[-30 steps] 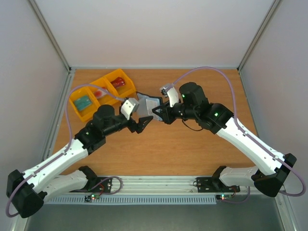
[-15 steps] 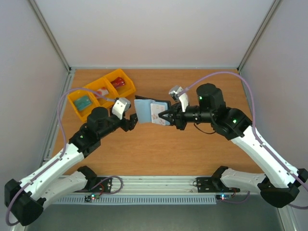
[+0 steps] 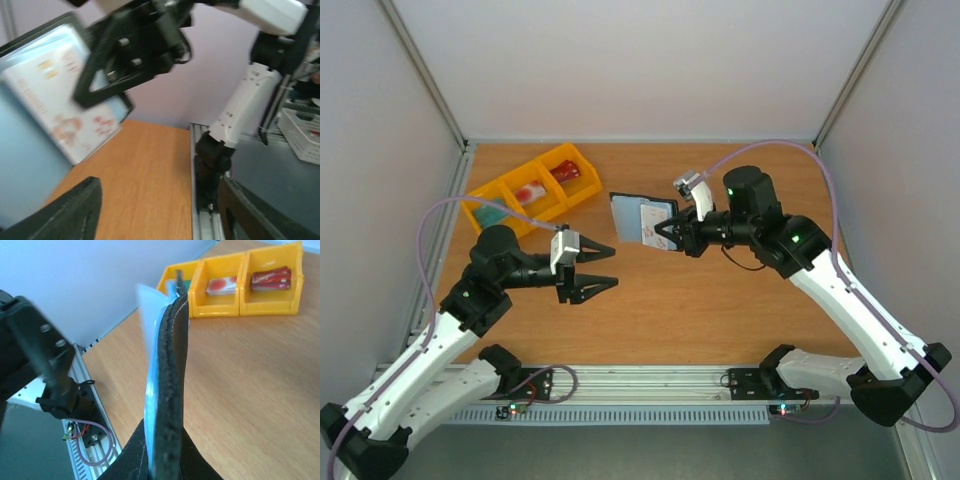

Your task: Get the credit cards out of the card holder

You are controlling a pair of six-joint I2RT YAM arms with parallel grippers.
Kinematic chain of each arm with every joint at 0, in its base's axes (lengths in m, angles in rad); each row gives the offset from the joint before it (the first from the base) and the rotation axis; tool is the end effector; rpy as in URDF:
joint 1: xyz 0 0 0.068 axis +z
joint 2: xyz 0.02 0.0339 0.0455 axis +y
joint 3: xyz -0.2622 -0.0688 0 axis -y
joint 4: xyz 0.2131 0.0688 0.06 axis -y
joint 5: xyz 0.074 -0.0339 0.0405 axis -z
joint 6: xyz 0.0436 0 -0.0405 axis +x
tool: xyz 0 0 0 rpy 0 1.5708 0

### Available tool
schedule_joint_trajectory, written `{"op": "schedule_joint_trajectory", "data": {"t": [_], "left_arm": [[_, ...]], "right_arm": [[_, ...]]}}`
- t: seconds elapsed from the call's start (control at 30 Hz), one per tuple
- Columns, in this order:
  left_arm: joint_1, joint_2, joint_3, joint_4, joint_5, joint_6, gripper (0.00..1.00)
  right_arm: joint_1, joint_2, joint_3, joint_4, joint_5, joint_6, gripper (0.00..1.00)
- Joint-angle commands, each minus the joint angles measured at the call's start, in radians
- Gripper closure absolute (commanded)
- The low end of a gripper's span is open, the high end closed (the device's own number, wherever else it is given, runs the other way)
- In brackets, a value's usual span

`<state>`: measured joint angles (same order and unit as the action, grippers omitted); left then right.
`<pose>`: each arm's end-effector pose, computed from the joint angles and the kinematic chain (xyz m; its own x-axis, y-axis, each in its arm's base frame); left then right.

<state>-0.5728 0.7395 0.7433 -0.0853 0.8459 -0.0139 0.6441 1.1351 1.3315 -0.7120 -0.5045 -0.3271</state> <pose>0.1014 -0.1042 0.3426 -0.0821 0.0420 -0.9957 0.9853 0.1535 -0.0748 0.1506 0.1395 0.3963 -0.0964 -0.4242 -0.9004 -0.9429 0.3286 -0.0538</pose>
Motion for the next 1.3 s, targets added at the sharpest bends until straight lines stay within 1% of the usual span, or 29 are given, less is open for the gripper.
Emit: {"op": "schedule_joint_trajectory", "data": {"t": [0.0,0.07,0.13,0.17,0.23,0.3,0.37,0.4,0.47,0.57,0.63,0.73,0.87,0.97,1.07,1.13,1.2,1.27], "left_arm": [[-0.033,0.03,0.036,0.12,0.115,-0.125,0.38],[-0.046,0.07,0.041,0.178,0.064,-0.22,0.43],[-0.059,0.104,0.049,0.205,0.025,-0.291,0.54],[-0.064,0.118,0.05,0.206,0.008,-0.319,0.57],[-0.07,0.132,0.046,0.206,-0.021,-0.345,0.58],[-0.071,0.137,0.038,0.206,-0.046,-0.361,0.61],[-0.071,0.134,0.03,0.197,-0.082,-0.358,0.68],[-0.071,0.132,0.03,0.196,-0.082,-0.355,0.68],[-0.076,0.136,0.032,0.206,-0.038,-0.342,0.68],[-0.104,0.142,0.039,0.202,-0.012,-0.299,0.67],[-0.107,0.143,0.038,0.206,-0.035,-0.288,0.65],[-0.091,0.132,0.035,0.207,-0.107,-0.314,0.65],[-0.041,0.112,0.03,0.193,-0.098,-0.323,0.62],[-0.027,0.108,0.032,0.189,-0.093,-0.322,0.62],[-0.041,0.118,0.045,0.183,-0.023,-0.265,0.65],[-0.091,0.122,0.056,0.175,-0.015,-0.225,0.67],[-0.121,0.128,0.062,0.189,-0.008,-0.219,0.69],[-0.124,0.134,0.066,0.195,-0.016,-0.242,0.71]], "right_arm": [[-0.006,0.018,0.0,0.054,-0.092,0.01,0.99],[-0.005,0.004,-0.028,0.129,-0.222,0.011,0.99],[-0.004,-0.021,-0.064,0.195,-0.308,0.009,0.99],[-0.005,-0.035,-0.078,0.22,-0.34,0.005,0.99],[-0.005,-0.055,-0.101,0.257,-0.406,-0.003,0.99],[-0.004,-0.06,-0.113,0.285,-0.474,-0.003,0.99],[-0.003,-0.062,-0.123,0.299,-0.522,-0.006,0.99],[-0.003,-0.064,-0.125,0.305,-0.532,-0.008,0.99],[-0.002,-0.066,-0.131,0.313,-0.545,-0.01,0.99],[0.0,-0.062,-0.133,0.323,-0.556,-0.01,0.99],[0.003,-0.058,-0.134,0.323,-0.569,-0.014,0.99],[0.004,-0.074,-0.144,0.307,-0.602,-0.047,0.99],[0.005,-0.099,-0.135,0.216,-0.615,-0.132,0.99],[0.005,-0.09,-0.117,0.181,-0.627,-0.143,0.99],[0.005,-0.081,-0.117,0.205,-0.638,-0.123,0.99],[0.003,-0.079,-0.119,0.22,-0.634,-0.112,0.99],[0.004,-0.078,-0.122,0.233,-0.626,-0.102,0.99],[0.004,-0.079,-0.123,0.232,-0.61,-0.1,0.99]]}}
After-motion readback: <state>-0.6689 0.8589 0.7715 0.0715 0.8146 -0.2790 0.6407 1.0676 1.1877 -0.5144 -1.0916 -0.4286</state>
